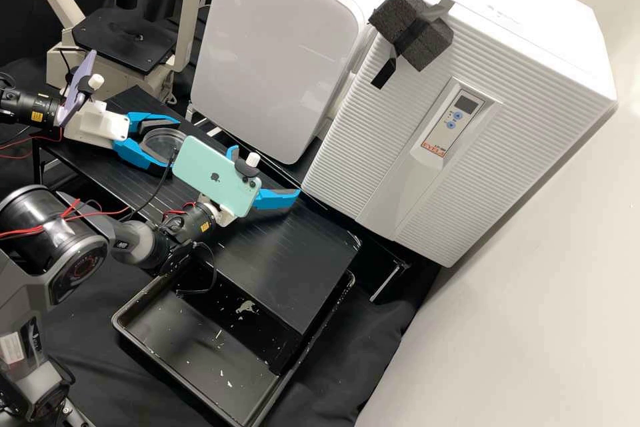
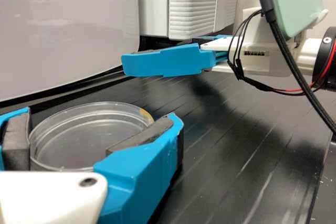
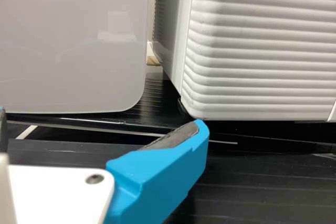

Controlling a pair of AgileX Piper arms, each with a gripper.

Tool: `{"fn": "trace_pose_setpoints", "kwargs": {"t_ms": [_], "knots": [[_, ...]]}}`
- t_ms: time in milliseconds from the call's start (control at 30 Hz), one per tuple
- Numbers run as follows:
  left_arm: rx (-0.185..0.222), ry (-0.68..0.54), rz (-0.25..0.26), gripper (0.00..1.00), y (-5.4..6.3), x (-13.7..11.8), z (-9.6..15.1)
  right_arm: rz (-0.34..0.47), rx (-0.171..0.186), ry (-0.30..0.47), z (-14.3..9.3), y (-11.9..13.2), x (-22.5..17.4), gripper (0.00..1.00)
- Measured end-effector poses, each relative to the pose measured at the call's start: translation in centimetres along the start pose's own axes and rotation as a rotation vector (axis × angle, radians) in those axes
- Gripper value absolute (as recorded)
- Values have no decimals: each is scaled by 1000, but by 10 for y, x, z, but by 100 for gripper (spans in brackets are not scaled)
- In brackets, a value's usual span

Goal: Place the petri dish on the microscope

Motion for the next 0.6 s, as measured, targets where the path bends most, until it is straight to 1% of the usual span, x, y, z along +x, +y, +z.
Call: {"fn": "trace_pose_setpoints", "kwargs": {"t_ms": [200,333,400,600], "knots": [[1,3,3,0,2,-1,0,0,0,0,0,0,0,100],[4,27,5,0,7,-5,-5,0,0,0,0,0,0,100],[5,34,13,0,10,-8,-7,0,0,0,0,0,0,100],[14,39,59,0,26,-19,-4,0,0,0,0,0,0,100]]}}
